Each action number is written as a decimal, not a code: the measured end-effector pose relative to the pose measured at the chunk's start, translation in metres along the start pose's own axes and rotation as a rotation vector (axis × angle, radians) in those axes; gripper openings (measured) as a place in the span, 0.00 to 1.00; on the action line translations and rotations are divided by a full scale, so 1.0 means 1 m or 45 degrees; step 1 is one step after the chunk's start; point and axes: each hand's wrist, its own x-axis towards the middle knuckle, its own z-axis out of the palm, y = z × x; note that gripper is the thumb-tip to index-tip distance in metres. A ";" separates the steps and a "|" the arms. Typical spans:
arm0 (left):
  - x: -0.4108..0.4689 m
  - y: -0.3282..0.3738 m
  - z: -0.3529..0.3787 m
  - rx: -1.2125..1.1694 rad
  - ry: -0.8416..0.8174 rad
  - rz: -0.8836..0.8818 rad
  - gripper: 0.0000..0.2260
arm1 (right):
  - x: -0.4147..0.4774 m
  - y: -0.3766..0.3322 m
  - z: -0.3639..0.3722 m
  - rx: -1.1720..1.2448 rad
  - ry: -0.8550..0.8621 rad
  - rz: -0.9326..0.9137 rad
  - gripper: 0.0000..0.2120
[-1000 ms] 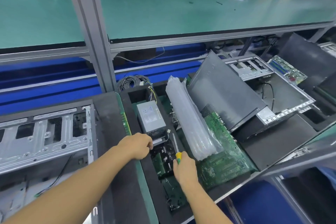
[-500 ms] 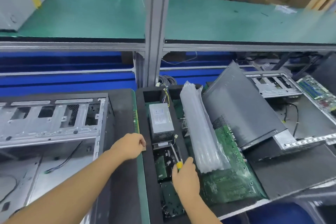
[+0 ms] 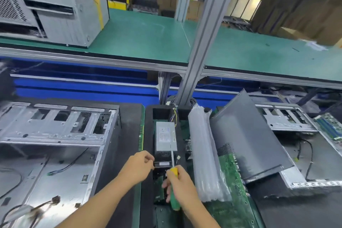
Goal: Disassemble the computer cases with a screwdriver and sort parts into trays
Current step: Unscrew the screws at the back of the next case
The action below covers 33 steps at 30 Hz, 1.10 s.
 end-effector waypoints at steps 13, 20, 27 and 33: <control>-0.033 -0.073 -0.032 -0.605 0.208 -0.164 0.11 | -0.036 -0.035 0.019 0.351 -0.051 -0.010 0.08; -0.045 -0.083 -0.041 -0.682 0.226 -0.132 0.11 | -0.041 -0.029 0.029 0.417 -0.058 -0.023 0.09; -0.058 -0.098 -0.056 -0.707 0.333 -0.110 0.11 | -0.055 -0.033 0.033 0.355 -0.059 -0.111 0.09; -0.073 -0.092 -0.063 -0.763 0.380 -0.068 0.11 | -0.076 -0.047 0.034 0.394 -0.139 -0.221 0.08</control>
